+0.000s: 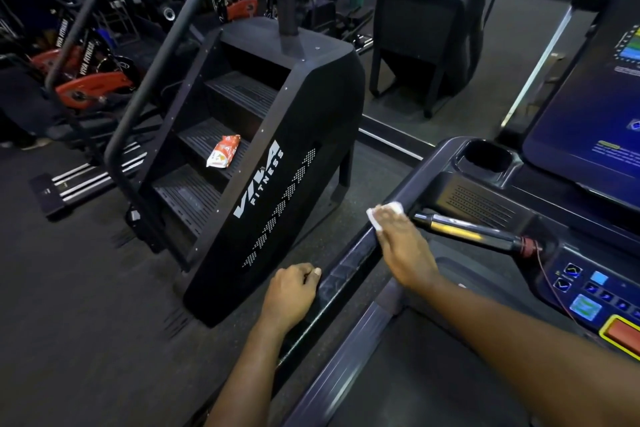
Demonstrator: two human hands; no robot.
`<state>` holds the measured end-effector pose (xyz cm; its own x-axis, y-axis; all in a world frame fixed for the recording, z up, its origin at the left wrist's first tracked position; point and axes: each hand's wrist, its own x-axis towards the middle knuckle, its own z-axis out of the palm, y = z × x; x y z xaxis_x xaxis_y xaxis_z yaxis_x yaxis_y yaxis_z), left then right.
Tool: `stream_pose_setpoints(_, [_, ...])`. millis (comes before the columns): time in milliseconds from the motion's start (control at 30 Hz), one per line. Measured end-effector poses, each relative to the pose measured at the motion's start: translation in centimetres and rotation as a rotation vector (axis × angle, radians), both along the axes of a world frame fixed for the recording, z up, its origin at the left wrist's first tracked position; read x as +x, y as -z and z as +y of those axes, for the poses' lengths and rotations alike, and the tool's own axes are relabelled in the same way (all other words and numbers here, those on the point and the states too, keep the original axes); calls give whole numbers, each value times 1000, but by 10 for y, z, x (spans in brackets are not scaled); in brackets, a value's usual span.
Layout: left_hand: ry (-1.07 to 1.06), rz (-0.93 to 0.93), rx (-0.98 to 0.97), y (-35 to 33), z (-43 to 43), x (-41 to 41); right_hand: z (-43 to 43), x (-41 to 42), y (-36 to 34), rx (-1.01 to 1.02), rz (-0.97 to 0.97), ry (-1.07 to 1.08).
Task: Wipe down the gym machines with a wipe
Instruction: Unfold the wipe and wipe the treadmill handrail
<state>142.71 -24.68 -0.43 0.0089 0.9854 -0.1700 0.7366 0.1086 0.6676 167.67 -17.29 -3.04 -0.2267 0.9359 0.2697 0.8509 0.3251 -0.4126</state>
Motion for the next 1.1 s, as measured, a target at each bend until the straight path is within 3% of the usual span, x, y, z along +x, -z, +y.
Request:
stream_pose_setpoints(100, [35, -57, -44, -2, 0, -5, 12, -10, -1, -44, 10, 160])
stream_pose_setpoints(333, [-44, -257, -121, 14, 4, -32, -94, -61, -3, 43, 32, -313])
stream_pose_setpoints(400, [-19, -267, -123, 14, 2, -32, -81, -53, 1, 51, 68, -205])
stream_pose_setpoints(500, [53, -232, -104, 6, 3, -26, -33, -39, 5, -14, 149, 173])
stream_pose_setpoints(567, [117, -191, -88, 3, 2, -20, -22, -41, 4, -55, 155, 298])
stream_pose_setpoints(800, [223, -128, -67, 0, 9, -17, -82, -64, 13, 65, 198, -24])
stream_pose_setpoints(1033, [257, -102, -74, -2, 7, -16, -17, -57, 16, -121, 711, 539])
stream_pose_setpoints(1100, [268, -88, -78, -2, 6, -15, -29, -82, 18, -104, 965, 628])
